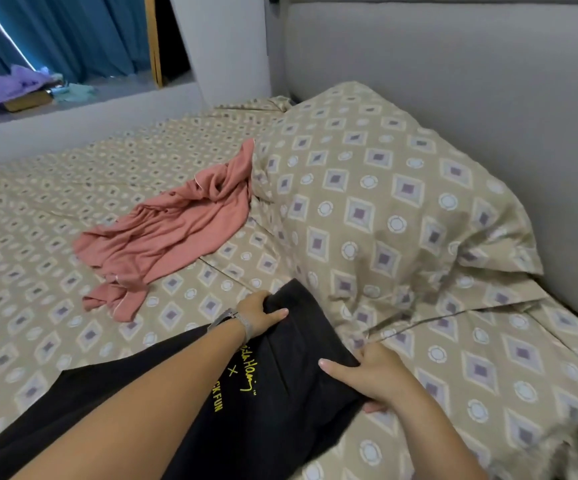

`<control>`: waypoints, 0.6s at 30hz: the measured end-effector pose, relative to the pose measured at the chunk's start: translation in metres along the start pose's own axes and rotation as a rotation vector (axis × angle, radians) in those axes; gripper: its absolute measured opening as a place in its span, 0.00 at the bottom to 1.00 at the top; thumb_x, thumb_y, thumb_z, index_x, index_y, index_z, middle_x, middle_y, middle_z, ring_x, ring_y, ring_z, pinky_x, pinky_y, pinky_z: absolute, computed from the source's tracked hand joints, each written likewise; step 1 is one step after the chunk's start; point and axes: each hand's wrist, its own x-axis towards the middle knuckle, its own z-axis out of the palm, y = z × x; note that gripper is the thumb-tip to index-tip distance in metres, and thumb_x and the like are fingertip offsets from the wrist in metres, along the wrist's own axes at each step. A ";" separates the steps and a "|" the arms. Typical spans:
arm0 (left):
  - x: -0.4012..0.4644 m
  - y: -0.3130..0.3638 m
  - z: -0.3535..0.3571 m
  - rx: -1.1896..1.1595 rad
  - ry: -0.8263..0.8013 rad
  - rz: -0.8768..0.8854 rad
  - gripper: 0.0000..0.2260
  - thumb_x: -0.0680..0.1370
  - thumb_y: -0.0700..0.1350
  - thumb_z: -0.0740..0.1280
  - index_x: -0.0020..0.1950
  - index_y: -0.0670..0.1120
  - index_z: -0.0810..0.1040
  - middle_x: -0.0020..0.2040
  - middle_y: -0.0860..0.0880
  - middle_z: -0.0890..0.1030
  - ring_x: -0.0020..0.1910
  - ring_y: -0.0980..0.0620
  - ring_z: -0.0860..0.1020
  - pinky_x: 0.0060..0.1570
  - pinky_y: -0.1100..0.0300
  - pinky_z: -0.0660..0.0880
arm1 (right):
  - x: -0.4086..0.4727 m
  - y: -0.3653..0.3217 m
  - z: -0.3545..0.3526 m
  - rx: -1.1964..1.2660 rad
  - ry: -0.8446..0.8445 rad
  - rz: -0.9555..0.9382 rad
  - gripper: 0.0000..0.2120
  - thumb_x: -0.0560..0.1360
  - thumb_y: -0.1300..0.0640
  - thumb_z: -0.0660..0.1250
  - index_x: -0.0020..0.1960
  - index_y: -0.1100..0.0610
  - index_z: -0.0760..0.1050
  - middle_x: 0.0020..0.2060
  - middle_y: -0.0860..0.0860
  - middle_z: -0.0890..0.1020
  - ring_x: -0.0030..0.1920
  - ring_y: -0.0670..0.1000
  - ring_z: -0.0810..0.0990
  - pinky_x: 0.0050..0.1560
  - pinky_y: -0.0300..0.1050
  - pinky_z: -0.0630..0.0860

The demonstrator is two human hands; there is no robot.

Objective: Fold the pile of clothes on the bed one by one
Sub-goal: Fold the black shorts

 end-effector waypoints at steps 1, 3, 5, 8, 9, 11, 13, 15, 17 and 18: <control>0.001 -0.001 0.000 0.003 0.012 0.002 0.17 0.77 0.54 0.68 0.61 0.45 0.75 0.58 0.46 0.79 0.58 0.46 0.77 0.56 0.57 0.72 | 0.001 -0.001 0.001 -0.022 0.007 -0.009 0.26 0.67 0.37 0.73 0.52 0.55 0.73 0.49 0.50 0.79 0.45 0.51 0.82 0.34 0.44 0.82; -0.002 0.000 0.000 0.021 0.040 0.017 0.18 0.76 0.54 0.69 0.61 0.45 0.75 0.58 0.46 0.79 0.57 0.46 0.77 0.55 0.57 0.72 | 0.000 -0.001 0.004 -0.063 0.033 -0.029 0.24 0.68 0.39 0.73 0.52 0.55 0.73 0.50 0.51 0.79 0.48 0.52 0.81 0.42 0.50 0.83; -0.009 0.001 -0.001 0.050 0.069 0.048 0.19 0.76 0.54 0.69 0.62 0.45 0.74 0.58 0.45 0.79 0.58 0.46 0.77 0.54 0.58 0.71 | -0.001 -0.001 0.008 -0.114 0.066 -0.040 0.24 0.69 0.40 0.73 0.54 0.56 0.73 0.51 0.51 0.80 0.51 0.54 0.80 0.50 0.52 0.81; -0.033 -0.010 -0.011 0.071 0.126 0.150 0.22 0.75 0.54 0.70 0.65 0.46 0.73 0.60 0.48 0.78 0.60 0.48 0.76 0.58 0.56 0.72 | -0.009 -0.006 0.015 -0.145 0.126 -0.017 0.25 0.72 0.41 0.71 0.59 0.58 0.72 0.54 0.53 0.80 0.54 0.54 0.79 0.51 0.46 0.77; -0.047 -0.019 -0.016 0.092 0.151 0.180 0.23 0.76 0.54 0.69 0.67 0.47 0.72 0.61 0.49 0.77 0.62 0.49 0.75 0.60 0.55 0.71 | -0.015 -0.009 0.018 -0.184 0.179 0.001 0.27 0.73 0.40 0.70 0.62 0.58 0.71 0.56 0.53 0.79 0.55 0.55 0.78 0.50 0.46 0.75; -0.079 -0.045 -0.027 0.149 0.188 0.195 0.24 0.77 0.56 0.67 0.70 0.49 0.70 0.64 0.51 0.75 0.65 0.51 0.72 0.64 0.54 0.69 | -0.028 -0.016 0.028 -0.339 0.373 0.015 0.31 0.72 0.37 0.68 0.66 0.56 0.67 0.61 0.52 0.75 0.61 0.56 0.74 0.53 0.50 0.72; -0.118 -0.078 -0.040 0.206 0.216 0.160 0.23 0.78 0.58 0.64 0.70 0.49 0.70 0.66 0.52 0.74 0.66 0.52 0.71 0.66 0.55 0.68 | -0.046 -0.027 0.041 -0.450 0.560 -0.078 0.30 0.73 0.37 0.67 0.68 0.53 0.66 0.65 0.52 0.71 0.65 0.58 0.68 0.58 0.56 0.70; -0.157 -0.114 -0.055 0.245 0.300 0.108 0.23 0.78 0.58 0.63 0.70 0.49 0.71 0.66 0.52 0.74 0.66 0.52 0.71 0.66 0.55 0.68 | -0.060 -0.041 0.059 -0.362 0.659 -0.307 0.22 0.74 0.43 0.68 0.66 0.47 0.70 0.63 0.50 0.72 0.66 0.57 0.65 0.62 0.58 0.66; -0.196 -0.149 -0.072 0.273 0.416 0.015 0.23 0.78 0.58 0.62 0.70 0.49 0.71 0.66 0.52 0.74 0.66 0.52 0.71 0.65 0.55 0.69 | -0.071 -0.053 0.084 -0.276 0.613 -0.541 0.15 0.74 0.49 0.70 0.61 0.43 0.75 0.59 0.47 0.74 0.63 0.55 0.66 0.62 0.55 0.65; -0.215 -0.168 -0.079 0.282 0.475 -0.056 0.23 0.79 0.58 0.62 0.69 0.48 0.71 0.66 0.52 0.74 0.66 0.51 0.71 0.64 0.56 0.70 | -0.077 -0.059 0.101 -0.265 0.546 -0.629 0.14 0.74 0.50 0.70 0.59 0.42 0.76 0.57 0.46 0.76 0.61 0.54 0.67 0.60 0.54 0.66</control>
